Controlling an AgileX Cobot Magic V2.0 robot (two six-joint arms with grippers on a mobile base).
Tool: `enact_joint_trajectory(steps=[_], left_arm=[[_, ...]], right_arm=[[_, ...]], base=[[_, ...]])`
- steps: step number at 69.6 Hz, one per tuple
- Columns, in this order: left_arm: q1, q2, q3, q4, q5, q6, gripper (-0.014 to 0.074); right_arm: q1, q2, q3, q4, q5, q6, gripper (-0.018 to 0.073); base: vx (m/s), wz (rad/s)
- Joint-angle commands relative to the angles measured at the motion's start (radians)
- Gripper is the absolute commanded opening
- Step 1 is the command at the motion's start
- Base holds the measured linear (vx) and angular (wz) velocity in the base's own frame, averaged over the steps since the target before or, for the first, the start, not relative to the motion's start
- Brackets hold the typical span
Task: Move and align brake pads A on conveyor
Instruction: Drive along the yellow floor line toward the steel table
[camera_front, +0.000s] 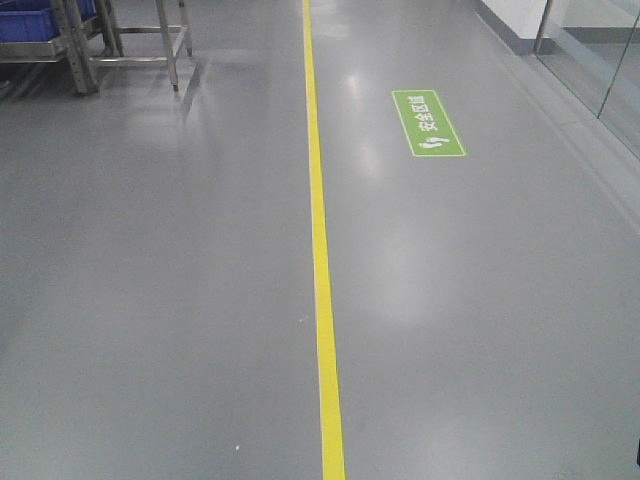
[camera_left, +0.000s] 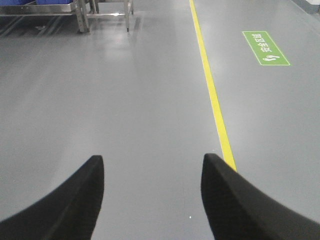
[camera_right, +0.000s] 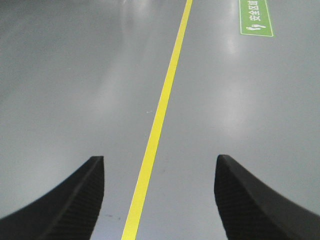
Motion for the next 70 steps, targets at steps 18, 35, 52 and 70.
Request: enact_joint_trajectory(steps=[18,35,52,70], left_arm=[[-0.004,0.016,-0.017,-0.002,-0.076,-0.003,0.0423],[-0.004,0.016,-0.017,-0.002,-0.076,-0.003,0.0423],[-0.004,0.016,-0.017,-0.002,-0.076,-0.003,0.0423],[-0.004,0.016,-0.017,-0.002,-0.076,-0.003,0.0423]], right_arm=[[-0.007,0.01,-0.027,-0.006,-0.066,0.0,0.0449],[-0.007,0.01,-0.027,-0.006,-0.067,0.0,0.0449],[-0.007,0.01,-0.027,-0.006,-0.066,0.0,0.0449],[-0.007,0.01,-0.027,-0.006,-0.066,0.0,0.0449]], base=[[0.36,-0.08],[0.49,0.04],[0.54,0.08],[0.56,0.05]])
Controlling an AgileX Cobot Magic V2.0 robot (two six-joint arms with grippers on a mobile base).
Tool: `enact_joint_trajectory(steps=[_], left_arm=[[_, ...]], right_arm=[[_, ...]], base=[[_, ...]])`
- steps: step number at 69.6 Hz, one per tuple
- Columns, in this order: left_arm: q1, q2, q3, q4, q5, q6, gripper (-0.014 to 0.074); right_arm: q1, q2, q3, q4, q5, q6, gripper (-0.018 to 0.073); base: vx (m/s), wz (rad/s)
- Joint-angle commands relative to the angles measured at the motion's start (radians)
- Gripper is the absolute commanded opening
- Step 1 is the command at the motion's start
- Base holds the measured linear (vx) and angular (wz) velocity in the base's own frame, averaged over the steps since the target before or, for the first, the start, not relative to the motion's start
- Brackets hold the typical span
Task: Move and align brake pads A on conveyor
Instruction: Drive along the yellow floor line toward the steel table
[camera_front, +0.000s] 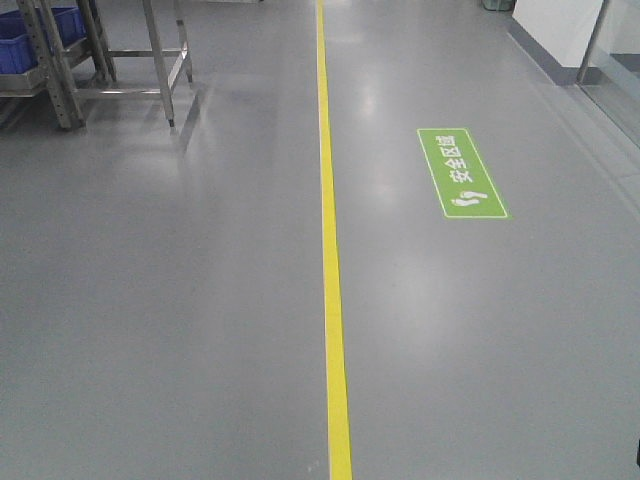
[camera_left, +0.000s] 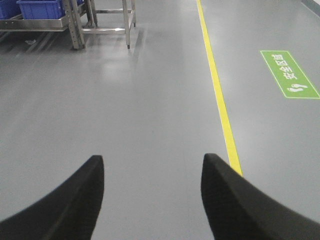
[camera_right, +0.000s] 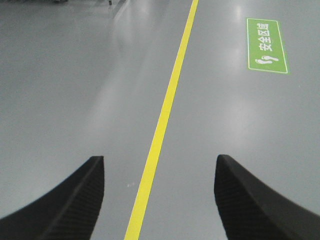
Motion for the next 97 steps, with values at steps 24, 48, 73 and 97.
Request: enact_joint_trajectory(steps=[24,48,73,97], left_arm=[[-0.004,0.016,-0.017,-0.002,-0.076,-0.003,0.0423],[-0.004,0.016,-0.017,-0.002,-0.076,-0.003,0.0423],[-0.004,0.016,-0.017,-0.002,-0.076,-0.003,0.0423],[-0.004,0.016,-0.017,-0.002,-0.076,-0.003,0.0423]], right_arm=[[-0.007,0.01,-0.027,-0.006,-0.068,0.0,0.0449],[-0.007,0.01,-0.027,-0.006,-0.068,0.0,0.0449],[-0.007,0.01,-0.027,-0.006,-0.068,0.0,0.0449],[-0.007,0.01,-0.027,-0.006,-0.068,0.0,0.0449]], base=[[0.61,-0.02],[0.67,-0.09],[0.74,-0.04],[0.76,0.0]])
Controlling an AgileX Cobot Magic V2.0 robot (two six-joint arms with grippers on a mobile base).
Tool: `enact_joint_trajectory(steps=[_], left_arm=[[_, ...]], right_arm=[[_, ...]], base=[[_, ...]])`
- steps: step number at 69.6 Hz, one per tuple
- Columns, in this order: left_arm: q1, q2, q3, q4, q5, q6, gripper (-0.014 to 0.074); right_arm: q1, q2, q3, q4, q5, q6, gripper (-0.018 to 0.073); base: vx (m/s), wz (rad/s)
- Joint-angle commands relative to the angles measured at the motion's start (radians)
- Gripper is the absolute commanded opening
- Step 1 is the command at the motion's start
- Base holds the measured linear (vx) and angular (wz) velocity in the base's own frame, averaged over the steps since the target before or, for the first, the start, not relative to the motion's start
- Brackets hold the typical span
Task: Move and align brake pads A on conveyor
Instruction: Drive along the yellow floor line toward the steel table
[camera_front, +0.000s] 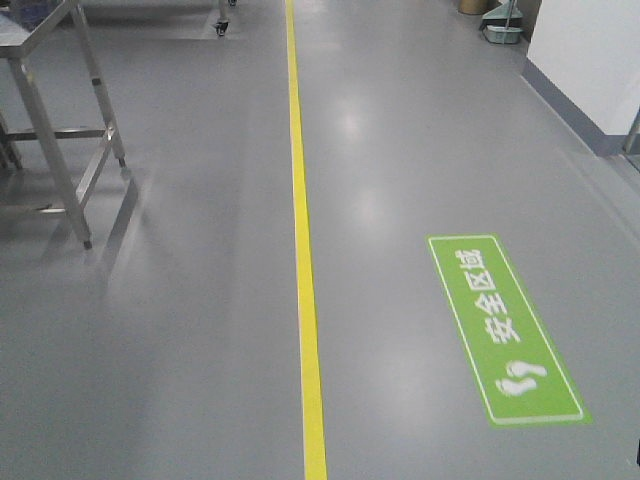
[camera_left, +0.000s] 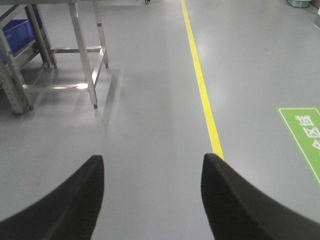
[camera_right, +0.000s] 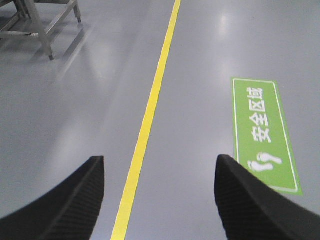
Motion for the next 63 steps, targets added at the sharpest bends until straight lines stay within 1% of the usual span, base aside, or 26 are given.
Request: enact_joint_trajectory(steps=[1,63], left_arm=[[-0.004,0.016,-0.017,-0.002,-0.076,-0.003,0.0423],[-0.003,0.016,-0.017,-0.002,-0.076,-0.003,0.0423]], right_arm=[[-0.007,0.01,-0.027,-0.006,-0.068,0.0,0.0449],[-0.004,0.01,-0.027,-0.006,-0.068,0.0,0.0449]], base=[[0.78,0.01],[0.78,0.01]])
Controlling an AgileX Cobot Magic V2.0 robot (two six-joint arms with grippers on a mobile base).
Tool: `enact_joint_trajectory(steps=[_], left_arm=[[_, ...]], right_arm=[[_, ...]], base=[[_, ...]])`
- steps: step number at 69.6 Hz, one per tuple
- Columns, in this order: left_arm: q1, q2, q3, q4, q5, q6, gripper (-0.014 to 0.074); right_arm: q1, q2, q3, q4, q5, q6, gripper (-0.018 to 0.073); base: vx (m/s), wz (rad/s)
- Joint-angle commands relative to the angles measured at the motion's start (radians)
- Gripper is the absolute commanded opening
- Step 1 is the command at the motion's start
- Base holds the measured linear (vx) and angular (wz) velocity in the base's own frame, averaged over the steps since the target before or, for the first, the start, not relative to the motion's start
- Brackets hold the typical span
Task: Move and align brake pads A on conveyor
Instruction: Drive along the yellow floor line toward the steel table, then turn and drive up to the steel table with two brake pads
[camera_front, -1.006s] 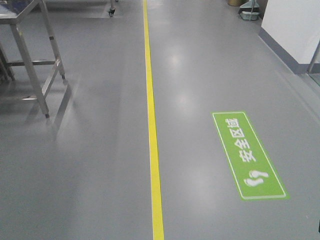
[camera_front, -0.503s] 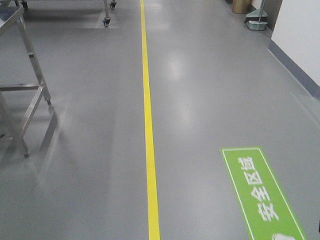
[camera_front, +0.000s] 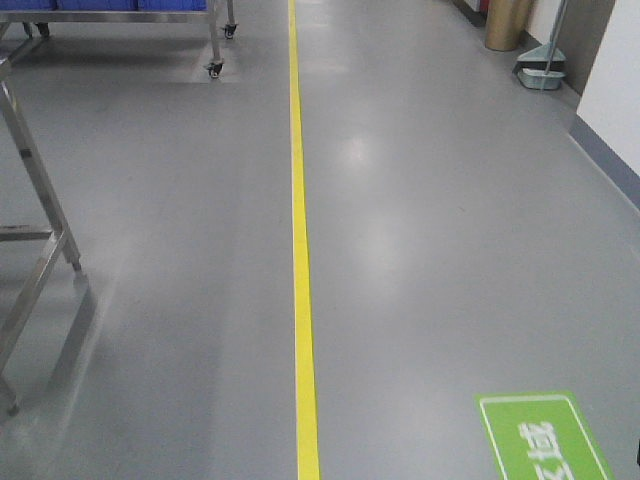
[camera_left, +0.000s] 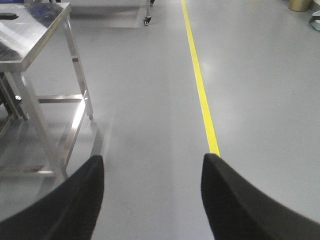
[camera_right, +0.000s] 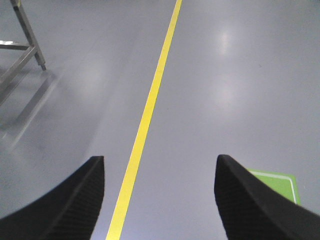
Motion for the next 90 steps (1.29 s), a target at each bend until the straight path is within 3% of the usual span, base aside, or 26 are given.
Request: enact_joint_trajectory(steps=[1,90], left_arm=[[-0.003,0.016,-0.017,-0.002,-0.076,-0.003,0.0423],[-0.003,0.019,-0.017,-0.002,-0.077,-0.003,0.0423]], right_arm=[[-0.004,0.01,-0.027,-0.006,-0.068,0.0,0.0449],[-0.004,0.01,-0.027,-0.006,-0.068,0.0,0.0449]], base=[[0.75,0.02],[0.69,0.04]])
